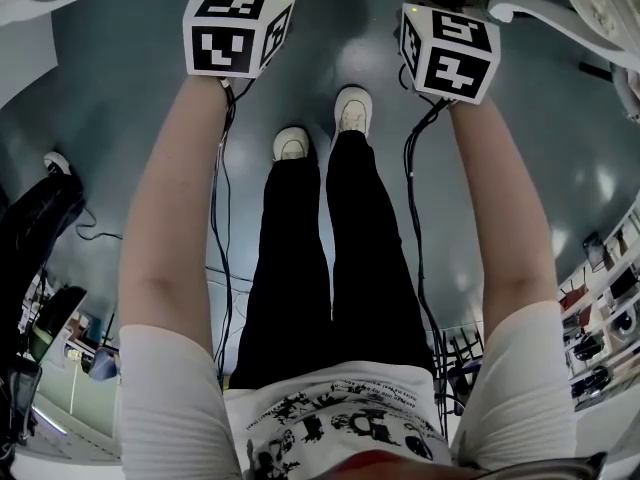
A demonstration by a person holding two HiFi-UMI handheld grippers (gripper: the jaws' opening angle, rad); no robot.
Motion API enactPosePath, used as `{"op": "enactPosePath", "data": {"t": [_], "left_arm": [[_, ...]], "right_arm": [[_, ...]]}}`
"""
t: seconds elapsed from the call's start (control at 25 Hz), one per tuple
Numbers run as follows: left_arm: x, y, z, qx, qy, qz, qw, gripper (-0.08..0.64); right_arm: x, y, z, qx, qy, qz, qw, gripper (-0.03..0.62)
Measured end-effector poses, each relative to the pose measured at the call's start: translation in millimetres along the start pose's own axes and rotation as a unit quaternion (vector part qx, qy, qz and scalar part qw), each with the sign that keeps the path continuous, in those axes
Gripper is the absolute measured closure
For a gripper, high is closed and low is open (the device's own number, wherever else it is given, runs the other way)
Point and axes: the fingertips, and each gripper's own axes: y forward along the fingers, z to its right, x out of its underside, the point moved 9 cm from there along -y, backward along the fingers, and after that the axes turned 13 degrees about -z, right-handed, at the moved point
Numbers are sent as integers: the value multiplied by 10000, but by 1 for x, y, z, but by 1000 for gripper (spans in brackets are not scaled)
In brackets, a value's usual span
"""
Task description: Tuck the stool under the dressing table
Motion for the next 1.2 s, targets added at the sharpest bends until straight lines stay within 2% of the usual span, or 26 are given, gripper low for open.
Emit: {"op": "enactPosePath", "data": {"t": [0.12,0.24,0.36,0.48,0.68,0.88,1.0,1.2], "left_arm": [[0,-7,5,22,-51,74,10000,540],[6,-22,14,194,-135,124,9996,540],[11,-50,28,357,-274,231,9987,540],[10,-94,43,435,-475,419,9970,540],[-18,-185,80,514,-28,913,9945,540],[-63,-305,115,546,391,1641,9841,540],[-96,-372,135,424,675,2154,9733,540],[-128,-483,164,159,826,2778,9570,540]], "right_arm": [[0,-6,1,-148,192,-156,9996,575],[3,-23,-2,-78,350,-385,9986,575],[5,-55,-12,-203,515,-286,9981,575],[2,-100,-27,-263,479,-134,9984,575],[-17,-194,-54,-396,526,326,9973,575],[-48,-313,-75,-401,453,975,9934,575],[-71,-384,-73,-266,341,1550,9870,575],[-98,-496,-78,-207,237,2203,9749,575]]}}
